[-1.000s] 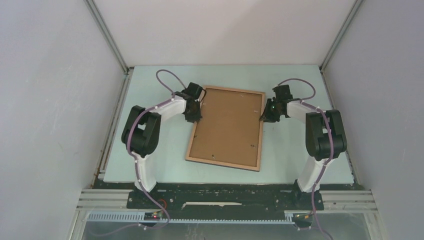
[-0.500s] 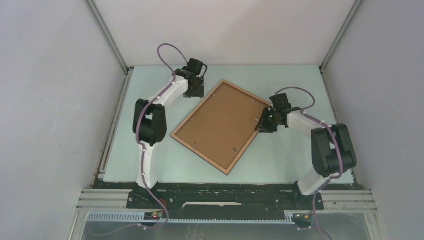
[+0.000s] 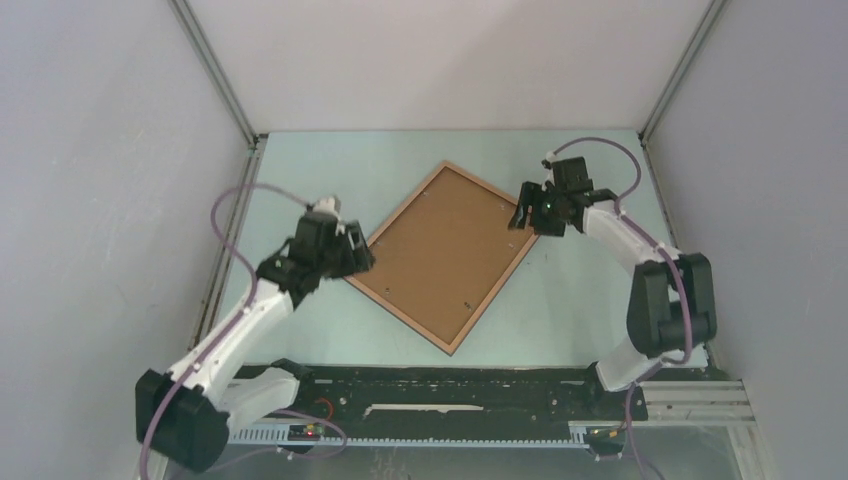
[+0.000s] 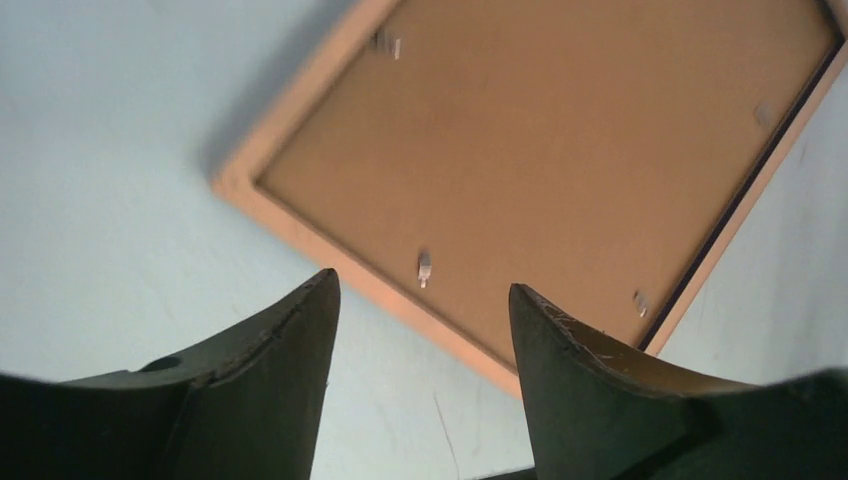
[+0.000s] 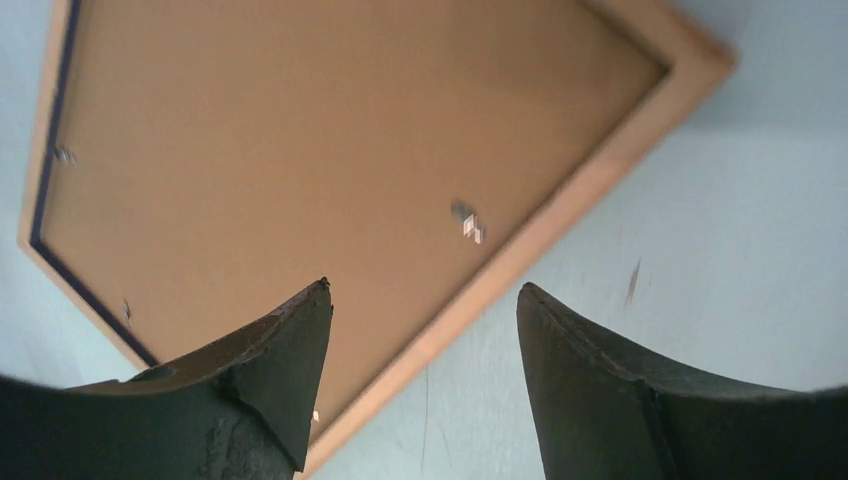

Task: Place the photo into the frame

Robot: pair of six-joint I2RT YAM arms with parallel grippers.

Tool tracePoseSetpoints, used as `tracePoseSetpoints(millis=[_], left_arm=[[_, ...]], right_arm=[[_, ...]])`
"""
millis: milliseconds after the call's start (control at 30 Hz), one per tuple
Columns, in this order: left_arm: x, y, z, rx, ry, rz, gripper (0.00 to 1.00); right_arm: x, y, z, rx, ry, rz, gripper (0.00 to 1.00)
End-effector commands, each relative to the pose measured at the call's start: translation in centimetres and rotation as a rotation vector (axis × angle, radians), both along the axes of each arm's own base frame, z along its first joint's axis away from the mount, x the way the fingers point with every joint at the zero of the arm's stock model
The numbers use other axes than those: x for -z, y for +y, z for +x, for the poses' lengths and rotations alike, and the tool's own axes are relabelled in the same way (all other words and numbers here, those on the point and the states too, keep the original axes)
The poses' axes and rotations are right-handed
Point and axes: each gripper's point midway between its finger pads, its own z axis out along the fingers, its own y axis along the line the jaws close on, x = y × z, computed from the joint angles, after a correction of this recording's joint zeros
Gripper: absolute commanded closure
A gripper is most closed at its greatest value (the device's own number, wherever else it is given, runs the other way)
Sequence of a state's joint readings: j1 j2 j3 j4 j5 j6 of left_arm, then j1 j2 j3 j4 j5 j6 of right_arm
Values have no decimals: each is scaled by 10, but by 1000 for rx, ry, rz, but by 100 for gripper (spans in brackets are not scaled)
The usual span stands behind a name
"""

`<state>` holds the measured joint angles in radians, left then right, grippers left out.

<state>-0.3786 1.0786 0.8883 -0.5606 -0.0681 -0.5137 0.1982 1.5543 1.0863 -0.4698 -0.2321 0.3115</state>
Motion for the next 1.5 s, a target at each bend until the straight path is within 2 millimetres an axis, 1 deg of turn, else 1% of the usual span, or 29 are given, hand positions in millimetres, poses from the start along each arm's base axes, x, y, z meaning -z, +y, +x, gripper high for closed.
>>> tracePoseSetpoints(millis=[0,67,100,200,267,300,367,433,533,600,667,767,867,933,967,1067,1133,1200,1300,1400,1433,1467], left_arm=[[47,-31,-42,-5,39,-238,29],[61,-36,-55,-25,39,-278,26],[71,-38,-63,-30,60,-295,26],[88,-41,-72,-60,79,-339,26],[97,-44,-73,-74,94,-360,26],[98,-46,-70,-79,93,-370,26],[103,-50,-65,-81,105,-362,26],[103,-52,-55,-76,111,-327,25],[105,-55,-36,-77,121,-254,25],[108,-55,-23,-77,140,-210,25],[110,-56,-10,-73,146,-179,25],[103,-54,9,-74,121,-137,25],[88,-47,34,-93,79,-114,25],[78,-51,55,-87,66,-132,25],[75,-54,64,-77,71,-142,25],[70,-58,87,-38,61,-97,21],[70,-55,97,-38,78,-37,18],[71,-47,99,-55,104,31,17],[69,-31,95,-89,90,88,17],[66,-19,91,-93,82,144,19],[66,-17,92,-97,88,156,20],[72,-14,91,-104,129,169,21]], right_arm=[[-13,8,61,-38,-86,-4,25],[-4,8,80,-37,-54,-30,25],[10,4,90,-29,-20,-73,25],[18,-9,119,-30,14,-180,25],[25,-18,136,-42,27,-213,25],[26,-22,144,-44,31,-223,25],[34,-29,154,-43,35,-238,26],[41,-33,159,-40,40,-235,26],[50,-30,155,-54,62,-206,30],[57,-26,145,-75,104,-190,36],[66,-25,136,-81,136,-197,40],[76,-27,122,-81,185,-205,47],[81,-32,110,-57,212,-188,55],[84,-36,100,-33,229,-174,60],[89,-40,90,-22,250,-167,63],[92,-51,75,6,279,-144,71],[89,-53,72,14,273,-130,72],[86,-52,72,19,261,-118,72],[89,-50,74,12,262,-105,72],[92,-51,75,11,273,-112,74],[92,-52,75,12,273,-113,74],[93,-53,75,12,269,-114,74]])
